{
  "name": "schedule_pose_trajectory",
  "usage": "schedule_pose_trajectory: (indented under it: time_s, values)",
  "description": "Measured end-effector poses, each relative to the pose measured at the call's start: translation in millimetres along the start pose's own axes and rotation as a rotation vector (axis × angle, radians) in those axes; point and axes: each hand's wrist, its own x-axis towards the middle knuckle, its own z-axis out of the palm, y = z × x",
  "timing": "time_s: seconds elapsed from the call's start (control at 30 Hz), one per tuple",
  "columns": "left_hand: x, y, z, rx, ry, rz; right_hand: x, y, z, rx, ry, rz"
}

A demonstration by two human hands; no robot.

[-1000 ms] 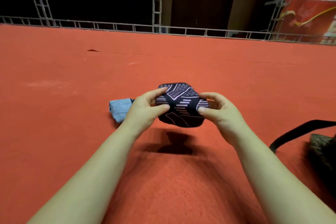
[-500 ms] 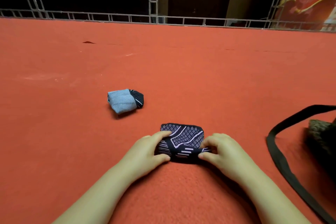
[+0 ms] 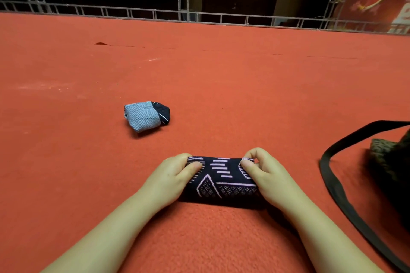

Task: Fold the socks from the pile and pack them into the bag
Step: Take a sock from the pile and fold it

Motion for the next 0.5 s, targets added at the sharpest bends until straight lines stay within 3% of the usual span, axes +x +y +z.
schedule_pose_trajectory:
  time_s: [0.13,0.23,0.33,0.5]
  values:
    - [1,-5,8,0.003,-0.042,-0.157,7,9,3,-0.205,-0.048,0.110]
    - [6,-12,12,0.253,0.028,-0.185,13,10,10,-0.429,-0.011,0.149]
    - [12,-7,13,0.393,-0.015,-0.270,17,6,9,-0.611,-0.039,0.180]
    - [3,-4,12,0.359,-0.204,-0.318,5,2,6,-0.580,-0.218,0.172]
